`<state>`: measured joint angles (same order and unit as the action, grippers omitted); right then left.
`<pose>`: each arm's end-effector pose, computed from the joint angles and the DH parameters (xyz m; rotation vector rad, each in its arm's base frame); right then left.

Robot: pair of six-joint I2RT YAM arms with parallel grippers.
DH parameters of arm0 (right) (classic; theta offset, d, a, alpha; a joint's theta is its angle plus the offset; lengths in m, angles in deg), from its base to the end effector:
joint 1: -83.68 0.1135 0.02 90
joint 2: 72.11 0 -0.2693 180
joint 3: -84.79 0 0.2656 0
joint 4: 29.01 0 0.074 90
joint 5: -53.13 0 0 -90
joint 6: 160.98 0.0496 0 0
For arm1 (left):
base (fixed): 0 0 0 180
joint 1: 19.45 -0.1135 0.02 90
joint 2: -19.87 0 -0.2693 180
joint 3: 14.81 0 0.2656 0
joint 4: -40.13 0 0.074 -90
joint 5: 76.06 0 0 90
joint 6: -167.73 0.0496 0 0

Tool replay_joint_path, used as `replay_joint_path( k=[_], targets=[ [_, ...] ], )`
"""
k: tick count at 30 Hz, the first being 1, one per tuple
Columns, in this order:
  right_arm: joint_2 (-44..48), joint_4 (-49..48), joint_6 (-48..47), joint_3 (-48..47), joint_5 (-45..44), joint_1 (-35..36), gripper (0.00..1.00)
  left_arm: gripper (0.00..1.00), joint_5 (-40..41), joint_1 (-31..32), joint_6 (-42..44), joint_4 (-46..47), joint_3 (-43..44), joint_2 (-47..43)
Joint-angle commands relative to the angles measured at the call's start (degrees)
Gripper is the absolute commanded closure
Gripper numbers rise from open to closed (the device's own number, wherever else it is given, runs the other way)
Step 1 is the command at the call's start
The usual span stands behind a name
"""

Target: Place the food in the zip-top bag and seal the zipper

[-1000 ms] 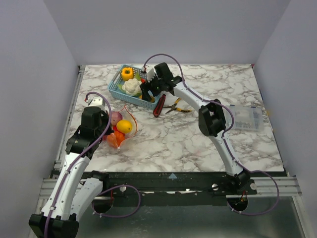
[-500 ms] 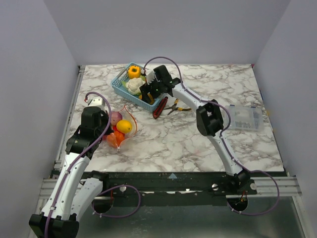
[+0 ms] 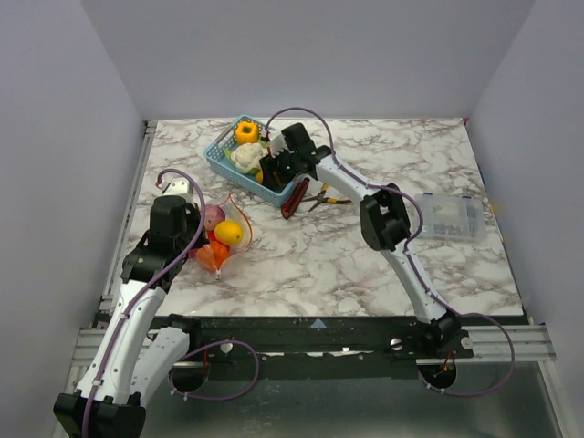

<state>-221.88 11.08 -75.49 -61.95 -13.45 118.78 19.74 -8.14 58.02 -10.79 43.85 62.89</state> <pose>0.4838 0.3641 0.1534 -0.9965 2.1428 0.7397 0.1771 -0.0303 0.2976 -0.2175 2.1788 -0.1960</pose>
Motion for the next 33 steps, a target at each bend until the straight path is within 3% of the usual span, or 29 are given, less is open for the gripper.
replay_joint_path(
  k=[1,14,20,26,33],
  targets=[
    [6.3,-1.3,3.4,0.8,-2.1,0.5,0.59,1.00,-0.8,-0.4,-0.1,0.4,0.3,0.0],
    [20.9,0.3,11.6,11.2,-3.8,2.3,0.77,1.00,-3.2,-0.4,0.1,0.8,0.1,0.3],
    [32.4,-6.0,20.8,27.4,-1.1,5.5,0.79,1.00,-4.8,-0.4,0.2,0.6,0.3,1.3],
    [43.7,-9.5,26.5,41.5,-4.1,9.2,0.79,1.00,-7.3,-0.5,0.5,0.7,0.3,2.3],
    [53.4,-8.7,28.8,49.6,-10.0,15.1,0.78,1.00,-9.2,-0.8,0.7,0.5,0.5,2.9]
  ],
)
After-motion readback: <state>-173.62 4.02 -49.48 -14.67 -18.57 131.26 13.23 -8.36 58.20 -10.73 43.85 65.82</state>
